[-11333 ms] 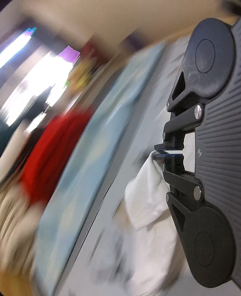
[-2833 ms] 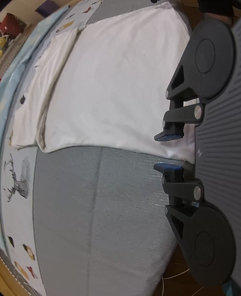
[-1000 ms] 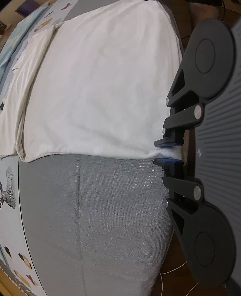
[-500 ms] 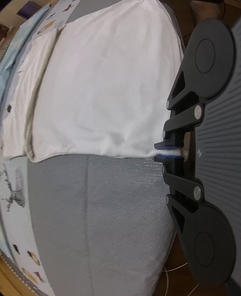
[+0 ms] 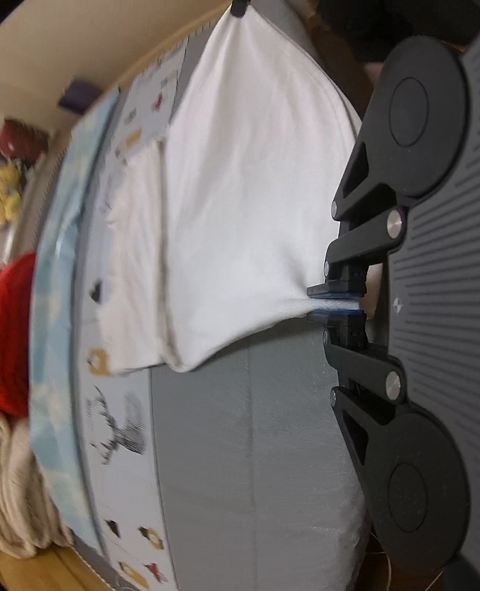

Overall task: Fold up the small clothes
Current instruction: 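Lift the hem with both grippers and fold it over toward the collar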

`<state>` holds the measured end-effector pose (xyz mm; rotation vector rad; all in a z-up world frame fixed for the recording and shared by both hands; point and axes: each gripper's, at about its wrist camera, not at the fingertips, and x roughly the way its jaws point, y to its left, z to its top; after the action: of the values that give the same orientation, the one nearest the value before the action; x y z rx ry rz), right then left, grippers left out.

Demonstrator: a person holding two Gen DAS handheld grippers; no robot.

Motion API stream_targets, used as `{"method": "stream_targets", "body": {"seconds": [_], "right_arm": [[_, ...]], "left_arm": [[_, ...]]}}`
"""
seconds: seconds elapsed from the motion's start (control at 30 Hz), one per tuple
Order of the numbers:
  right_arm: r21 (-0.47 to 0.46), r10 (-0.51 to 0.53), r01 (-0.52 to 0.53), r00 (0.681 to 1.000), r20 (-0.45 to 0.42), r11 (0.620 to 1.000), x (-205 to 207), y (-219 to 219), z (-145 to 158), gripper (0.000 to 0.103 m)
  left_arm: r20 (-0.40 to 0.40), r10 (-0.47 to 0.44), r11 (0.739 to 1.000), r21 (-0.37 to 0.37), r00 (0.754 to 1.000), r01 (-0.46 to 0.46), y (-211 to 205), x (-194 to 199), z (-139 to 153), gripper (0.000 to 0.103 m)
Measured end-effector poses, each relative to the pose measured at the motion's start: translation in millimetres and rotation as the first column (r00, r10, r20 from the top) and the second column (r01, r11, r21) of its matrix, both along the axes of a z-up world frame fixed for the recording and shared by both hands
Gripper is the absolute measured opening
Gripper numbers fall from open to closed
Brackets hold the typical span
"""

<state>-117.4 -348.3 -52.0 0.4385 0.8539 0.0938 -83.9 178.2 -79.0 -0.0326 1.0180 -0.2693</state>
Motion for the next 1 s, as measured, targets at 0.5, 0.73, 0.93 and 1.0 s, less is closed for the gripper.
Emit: {"method": "stream_targets", "body": {"seconds": [0.5,0.73,0.93,1.0], "right_arm": [[0.038,0.062,-0.064,0.996,0.059,0.997,-50,-28,48,0.007],[-0.059,-0.001,-0.003,0.998,-0.067,0.998,91,-24,-17,0.007],[-0.229,-0.111,0.104,0.994,-0.016,0.968,143,-25,-54,0.011],[-0.217,-0.114,0.099,0.992,-0.06,0.971,147,-26,-62,0.011]], "left_arm": [[0.018,-0.014,0.996,-0.091,1.0,0.016,33,11,38,0.005],[0.001,0.038,0.997,-0.072,0.999,-0.037,10,154,-25,0.007],[-0.088,0.191,0.974,-0.103,0.978,-0.2,24,190,-68,0.016],[-0.097,0.206,0.965,-0.146,0.974,-0.218,29,196,-68,0.016]]}}
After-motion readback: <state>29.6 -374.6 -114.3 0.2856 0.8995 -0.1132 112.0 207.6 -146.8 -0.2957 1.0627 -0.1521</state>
